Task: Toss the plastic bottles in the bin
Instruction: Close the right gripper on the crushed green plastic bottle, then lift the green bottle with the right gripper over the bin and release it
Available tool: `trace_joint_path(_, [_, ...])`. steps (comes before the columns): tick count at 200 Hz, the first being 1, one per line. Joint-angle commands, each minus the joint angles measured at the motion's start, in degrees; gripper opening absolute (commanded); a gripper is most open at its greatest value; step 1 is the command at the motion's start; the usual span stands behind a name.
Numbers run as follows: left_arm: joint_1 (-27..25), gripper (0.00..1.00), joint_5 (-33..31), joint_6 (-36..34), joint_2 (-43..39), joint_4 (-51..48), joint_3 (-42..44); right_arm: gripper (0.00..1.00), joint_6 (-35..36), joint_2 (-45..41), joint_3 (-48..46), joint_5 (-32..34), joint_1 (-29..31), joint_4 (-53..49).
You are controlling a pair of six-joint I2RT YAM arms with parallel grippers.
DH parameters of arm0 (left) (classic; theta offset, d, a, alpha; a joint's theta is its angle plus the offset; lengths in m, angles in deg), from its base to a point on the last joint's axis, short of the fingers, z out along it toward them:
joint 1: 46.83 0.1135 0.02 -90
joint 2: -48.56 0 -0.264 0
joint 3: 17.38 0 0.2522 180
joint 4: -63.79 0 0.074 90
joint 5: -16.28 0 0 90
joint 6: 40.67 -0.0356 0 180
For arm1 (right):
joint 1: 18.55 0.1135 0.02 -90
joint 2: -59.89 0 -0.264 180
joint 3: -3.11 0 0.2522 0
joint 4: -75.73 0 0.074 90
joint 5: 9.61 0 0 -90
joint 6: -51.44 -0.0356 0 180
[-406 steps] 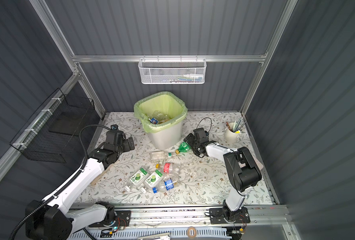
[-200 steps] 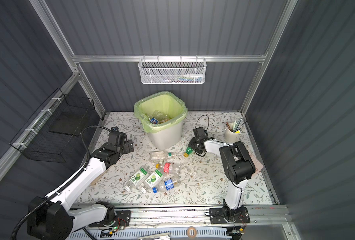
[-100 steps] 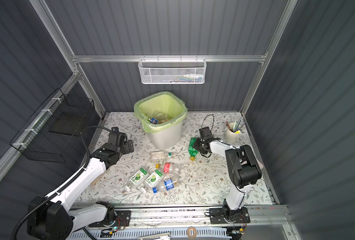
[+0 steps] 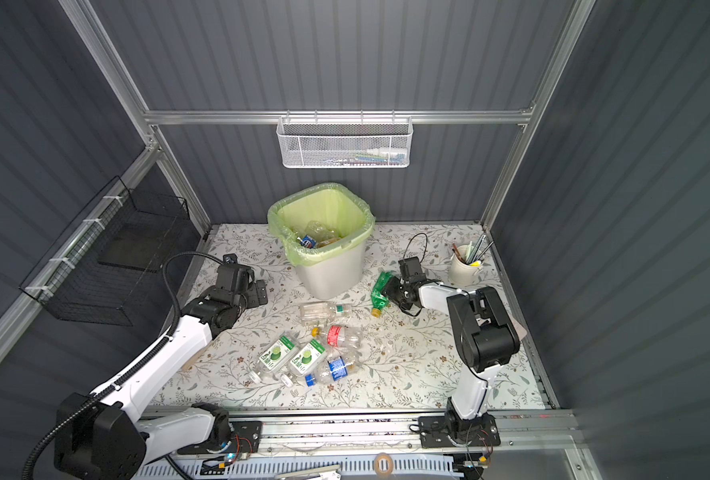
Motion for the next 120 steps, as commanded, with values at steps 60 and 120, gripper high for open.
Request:
trace_joint_path(60, [-0.2,1.0,0.5,-0.1,0.9,-0.1,-0.1,0.77,0.5,-4.7,1.2,8.7,1.0,-8.4])
trace_joint_path(120, [-0.1,1.0,0.2,-0.2,0.9,0.4,1.0,0.9,0.8,-4.4,4.8,11.2,3.8,-9.6])
